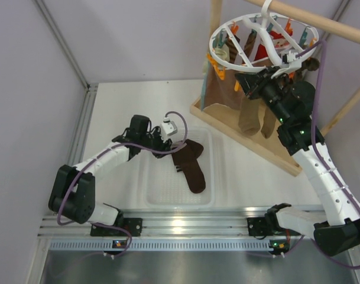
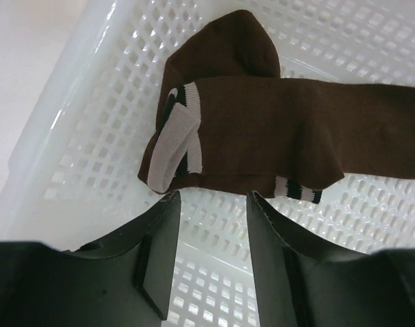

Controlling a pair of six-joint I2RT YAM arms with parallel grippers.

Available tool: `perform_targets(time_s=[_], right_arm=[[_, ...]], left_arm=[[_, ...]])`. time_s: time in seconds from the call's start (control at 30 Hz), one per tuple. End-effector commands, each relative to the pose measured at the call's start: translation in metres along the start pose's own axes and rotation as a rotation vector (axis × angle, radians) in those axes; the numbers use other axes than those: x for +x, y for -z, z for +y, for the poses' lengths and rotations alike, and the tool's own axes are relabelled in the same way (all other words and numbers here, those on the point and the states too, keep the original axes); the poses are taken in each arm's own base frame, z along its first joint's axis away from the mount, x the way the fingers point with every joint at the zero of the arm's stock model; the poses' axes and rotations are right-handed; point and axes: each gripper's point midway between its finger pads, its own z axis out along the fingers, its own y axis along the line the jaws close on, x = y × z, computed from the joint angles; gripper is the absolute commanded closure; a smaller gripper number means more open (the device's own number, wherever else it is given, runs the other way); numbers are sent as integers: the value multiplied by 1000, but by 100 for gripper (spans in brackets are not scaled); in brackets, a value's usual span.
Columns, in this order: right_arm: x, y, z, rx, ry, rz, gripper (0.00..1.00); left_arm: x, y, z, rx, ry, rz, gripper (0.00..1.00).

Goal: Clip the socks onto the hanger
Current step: Pick up the sock from the bin.

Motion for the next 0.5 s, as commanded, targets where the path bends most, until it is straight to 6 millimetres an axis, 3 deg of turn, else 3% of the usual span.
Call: perform_targets(time_s=[0.0, 0.47], right_arm=[[5, 1, 3, -30, -7, 20, 100], [4, 0, -1, -15, -2, 16, 100]], left_arm=[[-16, -10, 5, 76, -178, -53, 52], [-4, -39, 38, 7, -233, -17, 58]])
